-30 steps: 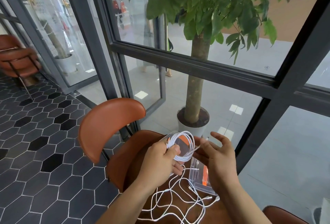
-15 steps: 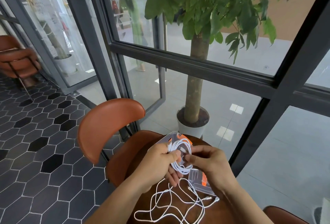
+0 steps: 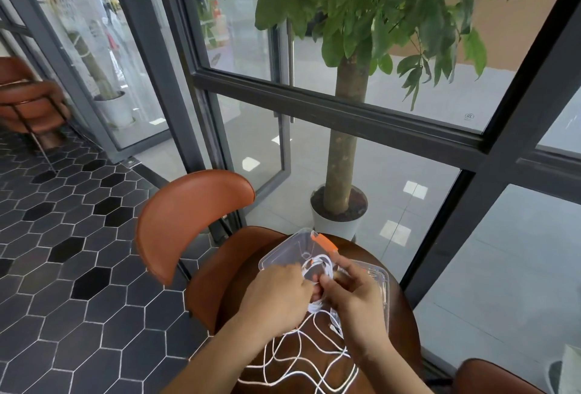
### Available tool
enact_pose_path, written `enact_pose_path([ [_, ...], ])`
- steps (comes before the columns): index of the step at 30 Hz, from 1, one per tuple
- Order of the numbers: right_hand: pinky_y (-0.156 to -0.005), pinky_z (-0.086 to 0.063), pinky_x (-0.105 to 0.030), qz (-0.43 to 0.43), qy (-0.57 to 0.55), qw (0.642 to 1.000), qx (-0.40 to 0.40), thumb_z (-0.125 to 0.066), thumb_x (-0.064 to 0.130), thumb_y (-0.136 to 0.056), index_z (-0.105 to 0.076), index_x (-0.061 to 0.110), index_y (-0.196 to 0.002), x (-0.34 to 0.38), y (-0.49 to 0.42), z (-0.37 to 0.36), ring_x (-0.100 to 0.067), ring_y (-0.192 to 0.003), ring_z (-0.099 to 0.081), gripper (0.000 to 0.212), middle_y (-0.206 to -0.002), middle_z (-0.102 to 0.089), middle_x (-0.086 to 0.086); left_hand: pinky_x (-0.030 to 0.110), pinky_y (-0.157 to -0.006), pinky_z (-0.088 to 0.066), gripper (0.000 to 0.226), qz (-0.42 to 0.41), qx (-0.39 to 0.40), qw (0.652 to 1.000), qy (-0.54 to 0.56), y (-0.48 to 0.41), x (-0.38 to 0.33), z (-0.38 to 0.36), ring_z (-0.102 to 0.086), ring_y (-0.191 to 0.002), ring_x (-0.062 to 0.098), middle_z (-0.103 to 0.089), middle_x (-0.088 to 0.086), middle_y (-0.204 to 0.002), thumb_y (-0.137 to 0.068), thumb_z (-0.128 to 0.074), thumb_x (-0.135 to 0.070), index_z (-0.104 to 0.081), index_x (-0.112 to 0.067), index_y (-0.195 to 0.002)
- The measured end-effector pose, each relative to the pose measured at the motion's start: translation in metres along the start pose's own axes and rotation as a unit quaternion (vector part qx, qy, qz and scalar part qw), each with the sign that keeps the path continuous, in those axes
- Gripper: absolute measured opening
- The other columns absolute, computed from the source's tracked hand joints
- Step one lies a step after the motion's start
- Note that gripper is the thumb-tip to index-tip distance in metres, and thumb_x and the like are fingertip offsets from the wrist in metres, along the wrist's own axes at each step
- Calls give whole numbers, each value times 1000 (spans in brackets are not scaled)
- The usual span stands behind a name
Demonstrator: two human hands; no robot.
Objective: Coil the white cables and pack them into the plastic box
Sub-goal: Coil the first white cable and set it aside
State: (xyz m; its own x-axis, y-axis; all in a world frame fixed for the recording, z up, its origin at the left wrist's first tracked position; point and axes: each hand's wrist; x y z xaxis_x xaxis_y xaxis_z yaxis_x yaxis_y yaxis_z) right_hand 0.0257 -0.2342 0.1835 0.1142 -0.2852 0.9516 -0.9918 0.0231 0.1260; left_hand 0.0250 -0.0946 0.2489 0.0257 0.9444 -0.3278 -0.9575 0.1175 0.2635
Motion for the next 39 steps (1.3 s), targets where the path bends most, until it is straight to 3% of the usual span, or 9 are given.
enact_pose_path([
  [5,-81,-56,-53,-6,26,1000,-8,-58,-9,-93,-78,5,-90,-2,-6,-7,-37,-76,-67,25,-83,-73,-29,28,-67,-44,74,-24,-183,983,-9,-3,5,-29,-71,-93,20,-71,4,-116,-99,-48,-23,-4,-9,-157],
  [8,-82,-57,-49,-13,39,999,-29,-59,-5,-94,-78,5,-89,0,-10,-5,-35,-75,-69,23,-79,-74,-22,14,-49,-43,98,-72,-166,983,13,5,10,-33,-68,-60,3,-76,-4,-93,-73,-83,-21,-28,-5,-152],
  [13,-76,-60,-52,1,57,997,-52,-64,-3,-91,-81,12,-85,10,-9,-15,-34,-69,-67,24,-79,-76,-22,19,-82,-46,75,-114,-179,971,114,7,6,-36,-60,-117,12,-33,-1,-158,-102,-40,-37,8,-28,-158],
  [17,-82,-62,-51,11,67,997,-43,-62,-1,-94,-81,16,-91,14,-10,-12,-35,-80,-76,27,-84,-80,-13,-3,-99,-24,53,-122,-109,938,307,3,12,-26,-28,-135,-16,-23,-13,-163,-106,-34,-31,-8,-47,-149],
  [22,-89,-59,-58,1,52,998,-22,-59,-2,-96,-81,14,-95,12,-9,-10,-36,-81,-76,27,-87,-78,-19,16,-113,-35,48,-129,-125,941,285,-7,25,-21,-40,-138,-2,-43,-10,-155,-106,-40,-27,-26,-41,-150],
  [28,-86,-61,-54,14,61,998,-25,-62,0,-96,-80,17,-95,15,-9,-13,-34,-81,-78,25,-87,-80,-15,20,-66,-54,69,-87,-210,973,47,-4,23,-20,-65,-76,7,-72,-5,-102,-105,-40,-35,7,-34,-156],
  [33,-88,-60,-57,-7,34,999,-41,-61,-2,-96,-80,11,-94,16,-11,-15,-39,-82,-76,23,-88,-79,-19,18,-43,-24,22,-199,-330,923,-18,-1,24,-23,-58,-42,16,-62,-3,-55,-99,-41,-39,-42,-18,-108],
  [36,-84,-62,-52,-2,39,998,-46,-62,-1,-95,-79,10,-99,18,-11,-16,-36,-84,-77,20,-88,-80,-16,18,-43,-28,32,-219,-325,920,-24,0,24,-24,-60,-46,14,-67,-6,-66,-103,-29,-45,-48,-19,-104],
  [39,-76,-64,-48,6,33,998,-44,-64,-2,-94,-78,10,-97,20,-10,-18,-36,-84,-77,19,-86,-80,-15,22,-50,-45,59,-177,-297,938,8,6,20,-21,-71,-70,13,-75,-6,-104,-100,-14,-60,-45,-24,-136],
])
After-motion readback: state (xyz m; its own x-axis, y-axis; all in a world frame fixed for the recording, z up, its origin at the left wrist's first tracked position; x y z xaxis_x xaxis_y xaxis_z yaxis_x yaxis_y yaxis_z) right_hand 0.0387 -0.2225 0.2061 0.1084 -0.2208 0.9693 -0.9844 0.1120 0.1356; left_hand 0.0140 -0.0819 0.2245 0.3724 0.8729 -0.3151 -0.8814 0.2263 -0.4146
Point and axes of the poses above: each hand's wrist, its own y-axis away from the middle knuckle, its own z-axis out of the back of the hand, x = y × z
